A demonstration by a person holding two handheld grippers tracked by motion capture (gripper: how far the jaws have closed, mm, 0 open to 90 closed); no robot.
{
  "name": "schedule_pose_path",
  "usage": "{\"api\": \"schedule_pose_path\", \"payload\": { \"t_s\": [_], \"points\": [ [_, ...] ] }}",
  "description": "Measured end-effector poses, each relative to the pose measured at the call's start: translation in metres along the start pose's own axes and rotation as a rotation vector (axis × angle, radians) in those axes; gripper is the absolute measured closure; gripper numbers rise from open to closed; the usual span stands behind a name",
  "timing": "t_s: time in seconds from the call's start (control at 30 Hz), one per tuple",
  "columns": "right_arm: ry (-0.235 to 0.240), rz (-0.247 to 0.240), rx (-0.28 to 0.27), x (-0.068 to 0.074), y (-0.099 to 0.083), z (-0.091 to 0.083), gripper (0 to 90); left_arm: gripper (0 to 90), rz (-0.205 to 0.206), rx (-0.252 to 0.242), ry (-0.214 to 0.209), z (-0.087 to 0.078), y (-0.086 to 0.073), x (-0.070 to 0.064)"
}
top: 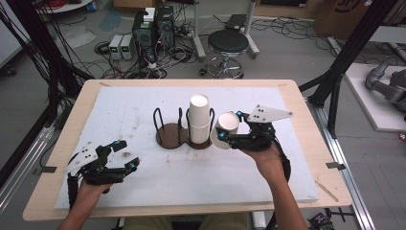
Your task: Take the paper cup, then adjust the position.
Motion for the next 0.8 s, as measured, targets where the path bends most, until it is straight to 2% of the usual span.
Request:
{"api": "schedule_pose_path", "payload": {
  "t_s": [0.17,0.4,0.53,0.8],
  "points": [
    [0.009,-0.008,0.009,0.004,-0.007,0.005,33.6,16.5,0.003,-0.003,-0.004,0.002,0.002,-0.001],
    [0.018,-0.004,0.006,0.007,-0.013,0.007,33.7,16.5,0.022,0.013,-0.038,0.009,0.000,-0.008],
    [0.019,-0.005,0.010,0.008,-0.015,0.009,33.7,16.5,0.025,0.006,-0.054,0.010,0.001,-0.010],
    [0.049,-0.012,0.011,0.016,-0.019,0.012,33.6,16.7,0.026,0.013,-0.101,0.013,-0.001,-0.018]
  ]
}}
Point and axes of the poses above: each handheld gripper's, and its own axes: z roughly forward along the jaws, y roughly out of its top, x roughly to its left, the point moved 10 cm from there along z, roughly forward along the jaws, and after that the axes turned 9 degrees about x, right-handed, at the moved point
